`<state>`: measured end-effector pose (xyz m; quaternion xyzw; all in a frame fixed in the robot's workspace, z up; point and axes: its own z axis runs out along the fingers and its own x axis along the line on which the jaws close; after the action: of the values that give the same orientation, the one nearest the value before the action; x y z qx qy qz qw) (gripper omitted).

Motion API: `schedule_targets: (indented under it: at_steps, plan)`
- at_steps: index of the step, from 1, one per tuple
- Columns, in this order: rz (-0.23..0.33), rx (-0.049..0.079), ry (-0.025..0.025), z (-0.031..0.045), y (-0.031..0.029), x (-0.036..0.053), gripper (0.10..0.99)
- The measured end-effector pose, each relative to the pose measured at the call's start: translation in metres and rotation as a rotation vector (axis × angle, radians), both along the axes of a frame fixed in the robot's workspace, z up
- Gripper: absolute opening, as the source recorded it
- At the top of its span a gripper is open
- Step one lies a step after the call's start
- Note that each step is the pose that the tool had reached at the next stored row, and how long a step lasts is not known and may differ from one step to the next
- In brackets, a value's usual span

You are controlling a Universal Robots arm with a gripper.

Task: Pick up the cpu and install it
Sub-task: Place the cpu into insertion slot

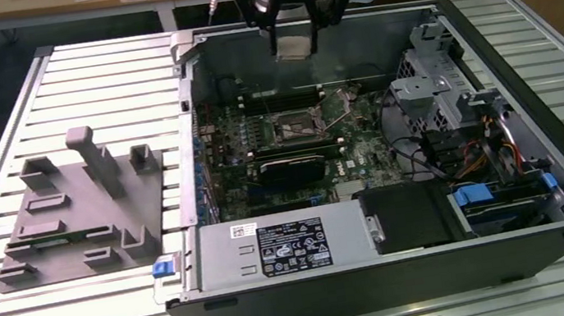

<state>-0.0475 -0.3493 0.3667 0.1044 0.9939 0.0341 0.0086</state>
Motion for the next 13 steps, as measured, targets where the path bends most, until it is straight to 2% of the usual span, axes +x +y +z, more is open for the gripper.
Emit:
schedule_targets:
  at_steps: [13]
  plan:
    - [-0.236,0.000,-0.0002,-0.0029,0.0000,0.0000,0.545]
